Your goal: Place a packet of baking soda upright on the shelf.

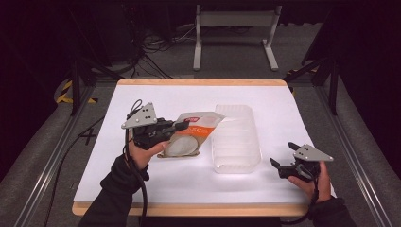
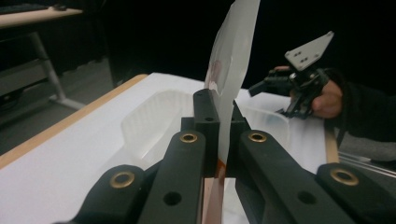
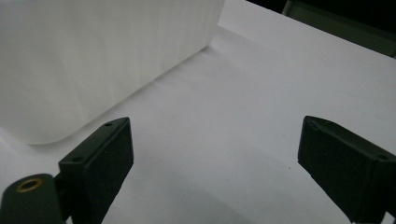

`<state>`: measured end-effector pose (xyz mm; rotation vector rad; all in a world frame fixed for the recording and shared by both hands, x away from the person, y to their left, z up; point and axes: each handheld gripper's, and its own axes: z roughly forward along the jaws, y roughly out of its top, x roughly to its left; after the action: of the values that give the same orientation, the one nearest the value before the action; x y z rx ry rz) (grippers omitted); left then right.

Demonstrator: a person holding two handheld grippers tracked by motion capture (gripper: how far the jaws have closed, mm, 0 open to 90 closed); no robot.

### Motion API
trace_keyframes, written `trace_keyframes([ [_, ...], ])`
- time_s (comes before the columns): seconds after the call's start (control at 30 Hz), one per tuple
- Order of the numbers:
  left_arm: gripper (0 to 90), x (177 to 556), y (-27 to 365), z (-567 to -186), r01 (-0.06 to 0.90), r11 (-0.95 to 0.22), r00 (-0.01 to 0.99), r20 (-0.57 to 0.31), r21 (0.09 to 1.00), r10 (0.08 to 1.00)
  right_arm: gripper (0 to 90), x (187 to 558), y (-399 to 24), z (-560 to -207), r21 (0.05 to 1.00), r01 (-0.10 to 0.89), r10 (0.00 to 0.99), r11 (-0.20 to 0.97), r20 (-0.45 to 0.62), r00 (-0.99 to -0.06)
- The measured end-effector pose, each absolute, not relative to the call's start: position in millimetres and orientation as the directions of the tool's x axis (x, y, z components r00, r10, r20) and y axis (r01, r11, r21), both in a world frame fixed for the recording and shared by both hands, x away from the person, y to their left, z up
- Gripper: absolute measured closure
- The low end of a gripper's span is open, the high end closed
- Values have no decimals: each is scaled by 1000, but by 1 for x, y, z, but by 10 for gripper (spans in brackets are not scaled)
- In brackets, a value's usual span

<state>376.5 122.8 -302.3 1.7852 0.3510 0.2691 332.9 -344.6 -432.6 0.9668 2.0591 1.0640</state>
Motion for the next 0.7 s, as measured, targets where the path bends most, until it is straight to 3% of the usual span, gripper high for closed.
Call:
trace_keyframes([
  [0.7, 900, 389, 16, -285, 35, -159, 975, 1, 987, 222, 110, 332, -346, -434, 855, 323, 819, 406, -184, -543],
])
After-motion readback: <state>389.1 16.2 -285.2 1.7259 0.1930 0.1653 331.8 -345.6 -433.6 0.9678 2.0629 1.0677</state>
